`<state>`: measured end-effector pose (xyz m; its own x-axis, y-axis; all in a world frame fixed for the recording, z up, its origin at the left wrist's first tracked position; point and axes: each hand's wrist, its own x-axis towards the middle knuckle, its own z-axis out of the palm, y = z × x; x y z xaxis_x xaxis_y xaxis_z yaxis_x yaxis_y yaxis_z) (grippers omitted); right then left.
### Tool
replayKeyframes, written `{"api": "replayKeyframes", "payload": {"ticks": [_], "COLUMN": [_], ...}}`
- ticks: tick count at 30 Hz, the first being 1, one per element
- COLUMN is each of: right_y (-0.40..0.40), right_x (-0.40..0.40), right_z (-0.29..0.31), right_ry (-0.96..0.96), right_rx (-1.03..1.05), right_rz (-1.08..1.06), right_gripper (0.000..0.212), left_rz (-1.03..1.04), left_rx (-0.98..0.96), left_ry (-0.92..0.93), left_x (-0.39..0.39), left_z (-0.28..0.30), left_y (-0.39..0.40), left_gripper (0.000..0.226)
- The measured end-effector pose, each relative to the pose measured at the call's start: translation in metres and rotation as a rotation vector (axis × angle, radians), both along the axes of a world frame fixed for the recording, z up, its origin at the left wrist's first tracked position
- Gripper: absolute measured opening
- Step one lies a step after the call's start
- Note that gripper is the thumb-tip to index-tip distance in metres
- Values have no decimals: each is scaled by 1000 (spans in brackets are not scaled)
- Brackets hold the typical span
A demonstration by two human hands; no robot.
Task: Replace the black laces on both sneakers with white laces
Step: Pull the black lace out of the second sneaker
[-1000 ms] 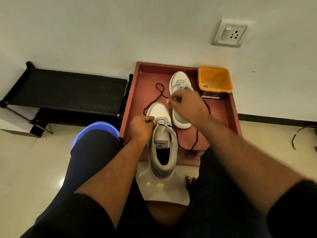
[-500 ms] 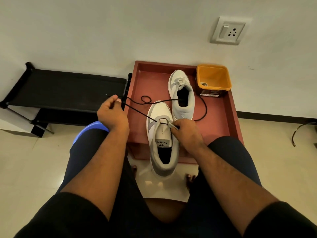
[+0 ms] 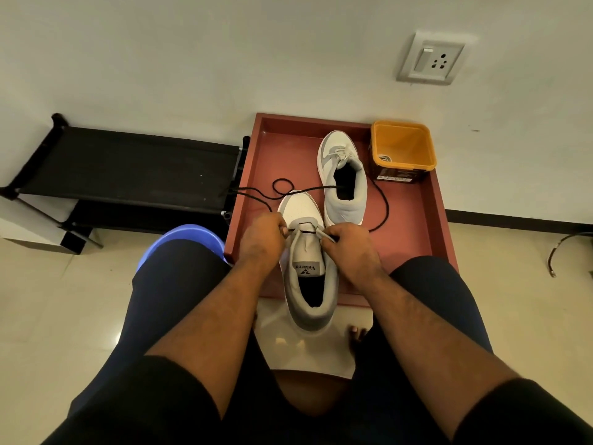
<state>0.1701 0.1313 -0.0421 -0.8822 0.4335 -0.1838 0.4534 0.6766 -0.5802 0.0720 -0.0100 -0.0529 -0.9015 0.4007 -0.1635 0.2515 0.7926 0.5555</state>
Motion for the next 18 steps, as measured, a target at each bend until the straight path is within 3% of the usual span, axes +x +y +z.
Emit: {"api": "replayKeyframes", "payload": {"ticks": [3, 6, 8, 11, 13, 18], "right_y": [2, 4, 4, 3, 2, 2], "right_x": [1, 2, 2, 0, 0, 2], "right_z": [2, 2, 1, -1, -1, -1], "right_ry": [17, 33, 31, 24, 20, 33], "right_rx": [-16, -21, -22, -18, -7, -24], "right_rz": [-10, -2, -7, -9, -10, -14], "right_gripper": [17, 19, 19, 18, 18, 18], "left_rz": [397, 816, 709, 168, -43, -21], "left_rx": [289, 726, 735, 340, 153, 54], "left_ry": [181, 170, 90, 15, -11, 21], "left_x": [-11, -32, -32, -16, -4, 3], "left_z": [16, 26, 27, 7, -9, -14], "left_y": [-10, -25, -24, -8, 2, 8], "left_gripper": [16, 14, 17, 38, 32, 11]}}
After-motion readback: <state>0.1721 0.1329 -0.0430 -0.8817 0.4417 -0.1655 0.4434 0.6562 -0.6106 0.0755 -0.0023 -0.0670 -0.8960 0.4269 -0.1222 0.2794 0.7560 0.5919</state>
